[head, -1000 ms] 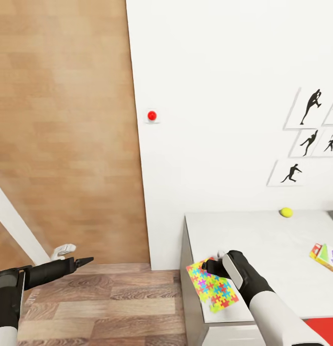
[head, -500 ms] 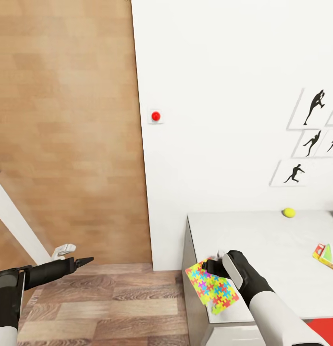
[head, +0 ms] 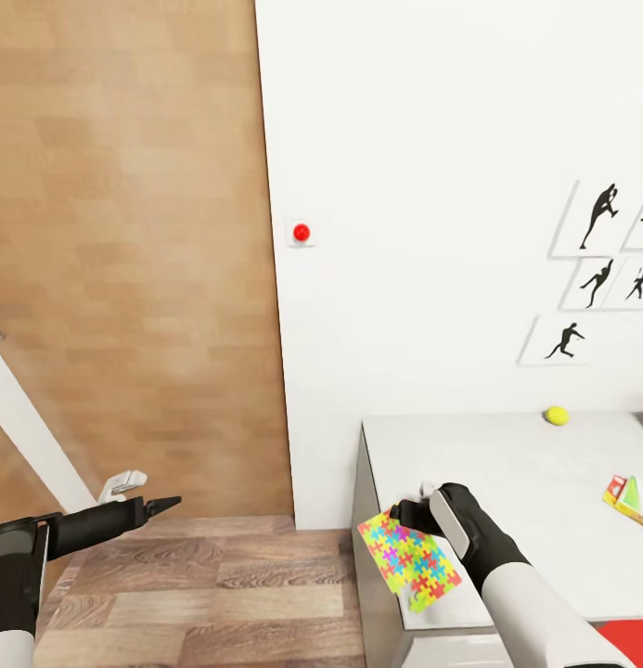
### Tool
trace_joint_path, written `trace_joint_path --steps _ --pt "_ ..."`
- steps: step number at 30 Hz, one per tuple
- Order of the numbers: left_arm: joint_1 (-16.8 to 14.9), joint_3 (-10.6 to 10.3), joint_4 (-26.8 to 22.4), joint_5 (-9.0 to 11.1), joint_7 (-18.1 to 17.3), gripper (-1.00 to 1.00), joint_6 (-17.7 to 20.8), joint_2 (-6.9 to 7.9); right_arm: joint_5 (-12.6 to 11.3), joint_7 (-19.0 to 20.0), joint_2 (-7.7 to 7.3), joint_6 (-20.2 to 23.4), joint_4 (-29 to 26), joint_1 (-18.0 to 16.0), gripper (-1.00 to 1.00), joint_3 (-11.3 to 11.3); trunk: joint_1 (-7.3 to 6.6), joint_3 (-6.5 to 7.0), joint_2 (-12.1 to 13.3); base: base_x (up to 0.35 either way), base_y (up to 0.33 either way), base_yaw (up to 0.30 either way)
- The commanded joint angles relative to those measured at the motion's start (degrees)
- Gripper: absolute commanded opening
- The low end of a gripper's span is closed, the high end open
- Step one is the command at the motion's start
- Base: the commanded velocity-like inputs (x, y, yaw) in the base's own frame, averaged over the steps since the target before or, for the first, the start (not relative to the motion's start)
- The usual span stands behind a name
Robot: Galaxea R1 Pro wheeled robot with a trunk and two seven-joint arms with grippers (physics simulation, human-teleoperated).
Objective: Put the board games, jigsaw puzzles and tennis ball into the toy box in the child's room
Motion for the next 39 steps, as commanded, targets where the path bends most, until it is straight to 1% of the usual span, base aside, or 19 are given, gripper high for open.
trace_joint_path --steps 1,11,15,17,19,20,21,24,26,28,29,30,31,33,34,35,36,37,39 --pt "-0.09 0.14 -0.06 -0.55 -0.58 1.0 0.46 -0.03 -0.6 -0.54 -0.03 0.12 -0.13 -0.03 1.0 0.2 0.04 -0.04 -0.13 0.0 0.0 0.0" --pt "-0.09 0.14 -0.06 -0.55 -0.58 1.0 0.44 -0.24 -0.67 -0.49 -0.03 -0.02 -0.58 0.05 1.0 0.17 0.04 0.89 -0.13 0.0 0.0 0.0" --pt "-0.09 0.14 -0.06 -0.55 -0.58 1.0 0.4 -0.33 -0.68 -0.07 -0.03 -0.03 -2.19 0.05 1.0 0.07 0.04 1.26 -0.13 0.0 0.0 0.0" --pt "-0.09 0.14 -0.06 -0.55 -0.58 1.0 0.4 -0.36 -0.69 1.01 -0.11 -0.02 -5.52 -0.1 1.0 -0.8 0.04 1.44 -0.13 0.0 0.0 0.0" --pt "-0.09 0.14 -0.06 -0.55 -0.58 1.0 0.41 -0.37 -0.69 1.71 -0.34 0.02 -7.69 -0.11 1.0 -1.54 0.04 1.63 -0.13 0.0 0.0 0.0" --pt "-0.09 0.14 -0.06 -0.55 -0.58 1.0 0.39 -0.39 -0.69 2.54 -0.64 0.16 -10.29 0.18 1.0 -2.37 0.04 1.72 -0.13 0.0 0.0 0.0" --pt "-0.09 0.14 -0.06 -0.55 -0.58 1.0 0.38 -0.4 -0.71 3.48 -0.86 0.34 -13.08 0.98 1.0 -3.16 0.04 1.81 -0.13 0.0 0.0 0.0" --pt "-0.09 0.13 -0.06 -0.55 -0.58 1.0 0.38 -0.44 -0.85 5.13 -1.1 0.56 -17.2 2.75 1.0 -4.14 0.04 2.09 -0.13 0.0 0.0 0.0" --pt "-0.09 0.08 -0.06 -0.6 -0.58 1.0 0.37 -0.72 -1.28 7.95 -1.25 1.25 -22.64 5.27 1.0 -5.1 0.04 2.28 -0.13 0.0 0.0 0.0" --pt "-0.09 0.07 -0.06 -0.62 -0.58 1.0 0.37 -0.93 -1.48 9.79 -1.28 1.85 -24.95 6.33 1.0 -5.49 0.04 2.46 -0.13 0.0 0.0 0.0" --pt "-0.09 0.07 -0.06 -0.63 -0.58 1.0 0.37 -1.1 -1.61 12.0 -1.32 2.5 -26.71 7.15 1.0 -5.89 0.04 2.55 -0.13 0.0 0.0 0.0" --pt "-0.09 0.06 -0.06 -0.63 -0.58 1.0 0.37 -1.17 -1.65 13.25 -1.35 2.8 -27.36 7.47 1.0 -6.14 0.04 2.65 -0.13 0.0 0.0 0.0" --pt "-0.09 0.03 -0.06 -0.63 -0.58 1.0 0.37 -1.26 -1.68 16.0 -1.38 3.3 -28.29 7.97 1.0 -6.69 0.04 2.74 -0.13 0.0 0.0 0.0" --pt "-0.09 0.01 -0.06 -0.64 -0.58 1.0 0.37 -1.37 -1.72 19.1 -1.42 3.63 -28.86 8.29 1.0 -7.26 0.04 2.93 -0.13 0.0 0.0 0.0" --pt "-0.09 -0.01 -0.06 -0.64 -0.58 1.0 0.37 -1.53 -1.73 22.49 -1.54 3.86 -29.17 8.5 1.0 -7.82 0.04 3.02 -0.13 0.0 -0.015 0.0" --pt "-0.09 -0.01 -0.06 -0.64 -0.58 1.0 0.37 -1.6 -1.73 24.26 -1.69 3.94 -29.25 8.57 1.0 -8.07 0.04 3.11 -0.13 0.0 -0.03 0.0" --pt "-0.09 -0.02 -0.06 -0.64 -0.58 1.0 0.37 -1.71 -1.75 27.92 -2.16 4.06 -29.32 8.68 1.0 -8.42 0.04 3.2 -0.13 0.0 -0.058 0.0" --pt "-0.09 -0.02 -0.06 -0.64 -0.58 1.0 0.37 -1.76 -1.77 29.79 -2.47 4.1 -29.34 8.71 1.0 -8.55 0.04 3.3 -0.13 0.0 -0.07 0.0" --pt "-0.09 -0.03 -0.06 -0.64 -0.58 1.0 0.37 -1.91 -1.86 37.17 -4.02 4.2 -29.32 8.8 1.0 -8.87 0.04 3.48 -0.13 0.0 -0.104 0.0"
